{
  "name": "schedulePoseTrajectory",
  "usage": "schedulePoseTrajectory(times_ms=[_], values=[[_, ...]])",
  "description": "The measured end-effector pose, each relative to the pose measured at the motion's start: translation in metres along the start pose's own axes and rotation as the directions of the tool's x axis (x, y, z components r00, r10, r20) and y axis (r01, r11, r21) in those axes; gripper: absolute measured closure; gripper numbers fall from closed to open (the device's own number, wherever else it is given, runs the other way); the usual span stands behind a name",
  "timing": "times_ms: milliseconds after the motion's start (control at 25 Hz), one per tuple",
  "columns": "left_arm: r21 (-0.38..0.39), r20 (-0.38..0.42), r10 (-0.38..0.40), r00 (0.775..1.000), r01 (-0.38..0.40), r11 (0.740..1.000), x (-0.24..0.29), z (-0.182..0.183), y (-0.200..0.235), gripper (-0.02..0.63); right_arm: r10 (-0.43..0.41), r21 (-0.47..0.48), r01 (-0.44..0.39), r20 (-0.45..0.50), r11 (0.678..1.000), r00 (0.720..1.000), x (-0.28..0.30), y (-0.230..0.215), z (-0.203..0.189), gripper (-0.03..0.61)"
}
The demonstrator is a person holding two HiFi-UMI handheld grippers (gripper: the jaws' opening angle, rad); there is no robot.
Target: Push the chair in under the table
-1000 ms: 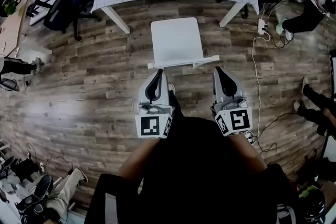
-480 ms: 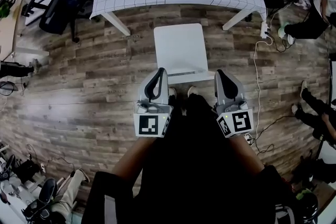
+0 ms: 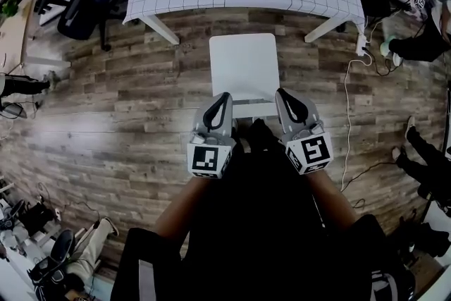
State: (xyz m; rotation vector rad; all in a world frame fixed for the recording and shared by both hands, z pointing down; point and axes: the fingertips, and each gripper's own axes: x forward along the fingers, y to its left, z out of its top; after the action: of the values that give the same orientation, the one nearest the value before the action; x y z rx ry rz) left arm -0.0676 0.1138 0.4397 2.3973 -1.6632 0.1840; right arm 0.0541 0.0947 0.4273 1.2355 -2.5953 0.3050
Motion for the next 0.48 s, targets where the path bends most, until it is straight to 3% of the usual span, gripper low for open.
schedulePoseTrajectory(times_ms=[160,320,400,480], values=[[0.047,-0.120,-0.064,0.991,0.070,0.996,0.019,-0.027,-0.011,0.604,0.061,-0.032,-0.065,-0.123,0.997,0.991,0.012,-0.001,-0.032,0.561],[0.066,-0.189,-0.096,0.977,0.110,0.992,0.027,-0.046,-0.015,0.600,0.113,-0.046,-0.125,-0.213,0.991,0.971,0.016,-0.004,-0.056,0.546],[0.067,-0.214,-0.119,0.970,0.136,0.989,0.028,-0.055,-0.016,0.547,0.170,-0.068,-0.199,-0.302,0.978,0.938,0.017,0.001,-0.076,0.541],[0.070,-0.277,-0.151,0.949,0.177,0.982,0.028,-0.071,-0.018,0.519,0.227,-0.115,-0.295,-0.403,0.949,0.887,0.017,0.009,-0.099,0.523]])
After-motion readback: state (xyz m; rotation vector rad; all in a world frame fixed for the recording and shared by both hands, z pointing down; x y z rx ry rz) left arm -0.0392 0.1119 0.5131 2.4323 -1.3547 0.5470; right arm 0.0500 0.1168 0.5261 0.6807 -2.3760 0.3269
